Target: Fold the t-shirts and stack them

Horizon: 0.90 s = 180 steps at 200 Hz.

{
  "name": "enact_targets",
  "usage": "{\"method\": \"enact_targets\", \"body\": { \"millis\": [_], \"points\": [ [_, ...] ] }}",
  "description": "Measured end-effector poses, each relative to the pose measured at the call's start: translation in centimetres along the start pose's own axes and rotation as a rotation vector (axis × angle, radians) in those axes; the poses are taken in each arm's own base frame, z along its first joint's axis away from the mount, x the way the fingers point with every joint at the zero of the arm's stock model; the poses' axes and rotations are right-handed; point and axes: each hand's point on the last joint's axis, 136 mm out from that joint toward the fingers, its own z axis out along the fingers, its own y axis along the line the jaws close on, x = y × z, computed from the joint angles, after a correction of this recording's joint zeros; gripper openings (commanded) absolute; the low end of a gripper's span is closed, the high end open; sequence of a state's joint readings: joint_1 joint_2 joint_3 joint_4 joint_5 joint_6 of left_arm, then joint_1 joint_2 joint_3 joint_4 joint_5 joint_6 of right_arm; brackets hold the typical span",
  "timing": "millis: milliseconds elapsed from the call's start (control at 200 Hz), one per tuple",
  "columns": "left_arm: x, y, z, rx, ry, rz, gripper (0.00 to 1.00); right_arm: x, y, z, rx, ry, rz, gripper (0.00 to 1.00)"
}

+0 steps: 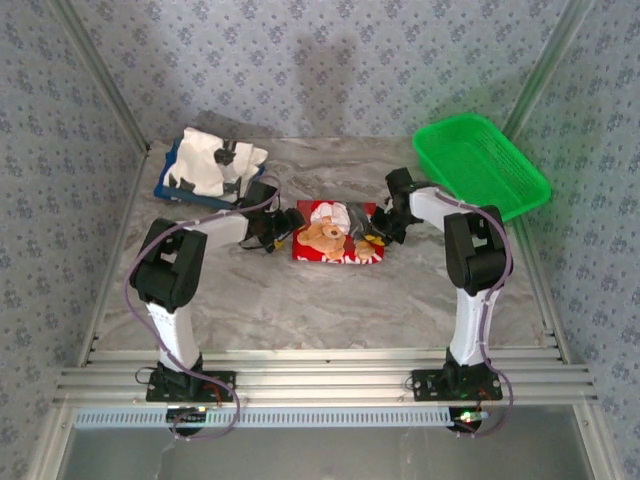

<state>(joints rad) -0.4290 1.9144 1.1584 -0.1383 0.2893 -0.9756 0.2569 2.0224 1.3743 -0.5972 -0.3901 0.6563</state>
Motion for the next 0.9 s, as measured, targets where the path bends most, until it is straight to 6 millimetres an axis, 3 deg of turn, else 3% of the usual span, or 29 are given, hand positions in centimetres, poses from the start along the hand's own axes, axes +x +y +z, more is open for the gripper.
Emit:
{"method": "enact_targets", "body": {
  "millis": [405,565,635,735,805,899],
  "points": [
    [0.3,-0.4,1.5,-0.079,0.034,-0.055,0.76,0.0,0.0,0.1,-0.038,0.015,0.01,0.17],
    [0.3,-2.5,2.3,-0.111,0.068,-0.013,0.7,0.0,0.1,0.1,-0.042,0.018,0.011,0.17],
    [0.6,-2.9,2.5,-0.115,0.07,0.008,0.61,0.0,0.1,0.1,-0.043,0.017,0.011,0.16],
    [1.0,-3.4,3.3,-0.13,0.075,0.04,0.4,0.0,0.1,0.1,-0.046,0.019,0.012,0.16],
    [1.9,-5.2,4.7,-0.061,0.103,0.078,0.26,0.0,0.1,0.1,-0.047,0.019,0.012,0.16],
    [4.1,-7.2,5.8,-0.007,0.131,0.15,0.16,0.0,0.1,0.1,-0.048,0.02,0.012,0.16]
  ]
}}
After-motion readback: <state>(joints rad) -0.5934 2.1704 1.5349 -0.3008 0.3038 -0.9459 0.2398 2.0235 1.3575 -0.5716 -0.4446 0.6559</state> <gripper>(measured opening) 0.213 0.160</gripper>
